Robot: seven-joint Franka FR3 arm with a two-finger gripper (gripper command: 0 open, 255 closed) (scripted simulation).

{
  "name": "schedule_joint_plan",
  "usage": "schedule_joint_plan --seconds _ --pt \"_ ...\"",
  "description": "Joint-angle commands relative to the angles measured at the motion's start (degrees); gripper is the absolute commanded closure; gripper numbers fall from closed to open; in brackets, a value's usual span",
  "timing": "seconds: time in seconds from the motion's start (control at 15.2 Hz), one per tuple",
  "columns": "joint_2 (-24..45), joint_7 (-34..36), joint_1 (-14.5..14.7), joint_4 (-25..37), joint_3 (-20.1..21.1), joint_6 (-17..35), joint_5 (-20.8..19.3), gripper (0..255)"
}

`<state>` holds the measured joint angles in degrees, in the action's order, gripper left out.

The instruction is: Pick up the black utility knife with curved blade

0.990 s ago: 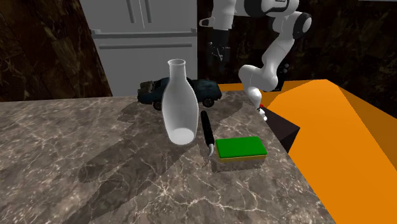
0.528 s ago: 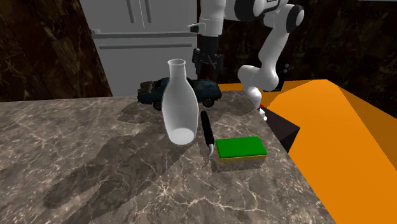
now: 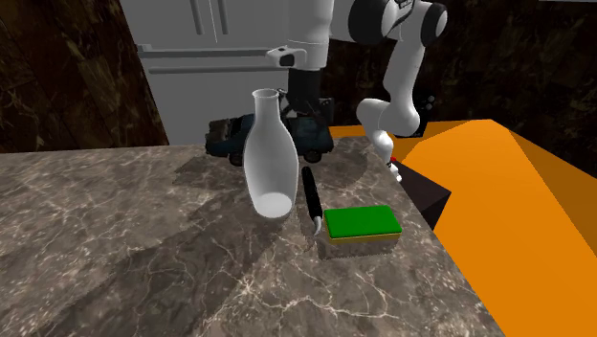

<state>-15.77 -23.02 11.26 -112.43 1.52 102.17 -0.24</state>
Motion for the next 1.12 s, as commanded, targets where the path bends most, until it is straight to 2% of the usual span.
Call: schedule_joint_plan --seconds 0.0,0.53,1.06 --pt "4.33 -3.63 1.48 3.18 0.98 0.39 -0.35 0" --pt "15.26 -15.88 6.06 12.82 5.08 0.43 -2.58 0" --pt "15.25 -15.62 6.16 6.97 4.94 6.26 -2.66 0"
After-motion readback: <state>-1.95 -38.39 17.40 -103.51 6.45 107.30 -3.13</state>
